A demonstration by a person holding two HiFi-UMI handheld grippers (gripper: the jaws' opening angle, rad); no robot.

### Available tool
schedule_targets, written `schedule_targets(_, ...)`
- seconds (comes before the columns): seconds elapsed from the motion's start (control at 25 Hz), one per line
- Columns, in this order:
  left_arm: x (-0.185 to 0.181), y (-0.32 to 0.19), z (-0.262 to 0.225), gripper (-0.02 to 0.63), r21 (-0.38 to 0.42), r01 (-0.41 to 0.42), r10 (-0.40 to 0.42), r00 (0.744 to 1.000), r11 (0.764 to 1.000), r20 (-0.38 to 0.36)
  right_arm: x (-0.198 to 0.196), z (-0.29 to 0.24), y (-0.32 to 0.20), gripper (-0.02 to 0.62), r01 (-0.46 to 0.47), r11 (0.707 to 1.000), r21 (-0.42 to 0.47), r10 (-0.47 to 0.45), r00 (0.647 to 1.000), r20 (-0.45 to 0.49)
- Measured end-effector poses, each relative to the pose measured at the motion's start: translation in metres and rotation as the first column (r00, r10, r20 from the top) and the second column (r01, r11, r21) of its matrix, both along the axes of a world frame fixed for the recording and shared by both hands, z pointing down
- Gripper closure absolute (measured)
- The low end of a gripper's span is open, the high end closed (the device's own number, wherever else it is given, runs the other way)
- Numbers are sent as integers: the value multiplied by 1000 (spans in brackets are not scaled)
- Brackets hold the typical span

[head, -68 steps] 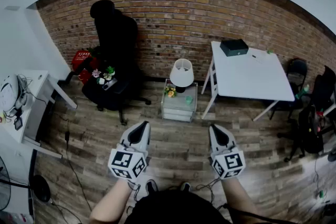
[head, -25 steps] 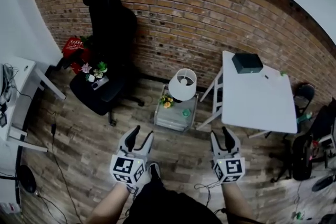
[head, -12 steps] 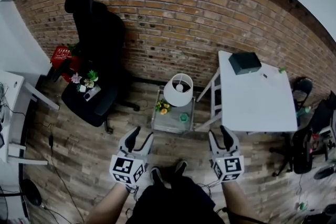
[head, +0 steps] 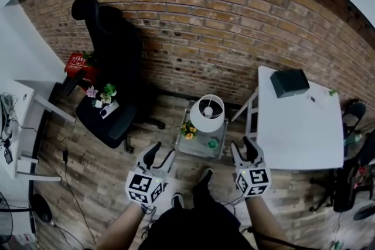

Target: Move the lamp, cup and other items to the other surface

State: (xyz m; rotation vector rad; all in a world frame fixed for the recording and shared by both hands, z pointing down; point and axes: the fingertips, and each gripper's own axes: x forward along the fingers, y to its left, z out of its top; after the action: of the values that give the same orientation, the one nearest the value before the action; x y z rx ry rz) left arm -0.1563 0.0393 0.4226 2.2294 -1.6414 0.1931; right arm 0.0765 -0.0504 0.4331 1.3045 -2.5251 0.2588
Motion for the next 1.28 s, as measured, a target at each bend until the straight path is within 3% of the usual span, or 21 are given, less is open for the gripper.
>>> schedule_targets(0.2, 20, -60, 12, 402, -72, -19, 23, 998, 997, 63, 9, 27, -69, 405, 29, 997, -66, -26, 998, 51)
schedule_targets(0.36, 22, -104, 28, 402, -94, 14, -9, 999, 996, 50, 14, 49, -117, 405, 23, 990, -137, -7, 994, 113)
schedule_targets(0.64, 13, -154, 82, 402, -161, 1, 7, 999, 987, 48, 13, 98, -155, 411, -1, 972, -234, 29, 993, 116)
schedule_targets(0.8, 10, -189, 127, 402, -213, -74, 78, 997, 974, 10, 11, 131, -175, 411, -45, 964, -264, 75, 992, 105)
schedule_targets(1.04, 7, -241, 217, 402, -294, -192, 188, 981, 936, -42, 10, 204, -191, 413, -142, 931, -337, 181, 980, 87)
schedule_targets(1.28, -11, -290, 292, 402, -358, -150, 68, 971, 921, -229, 15, 285, -200, 423, -232, 867, -440, 321, 937, 138)
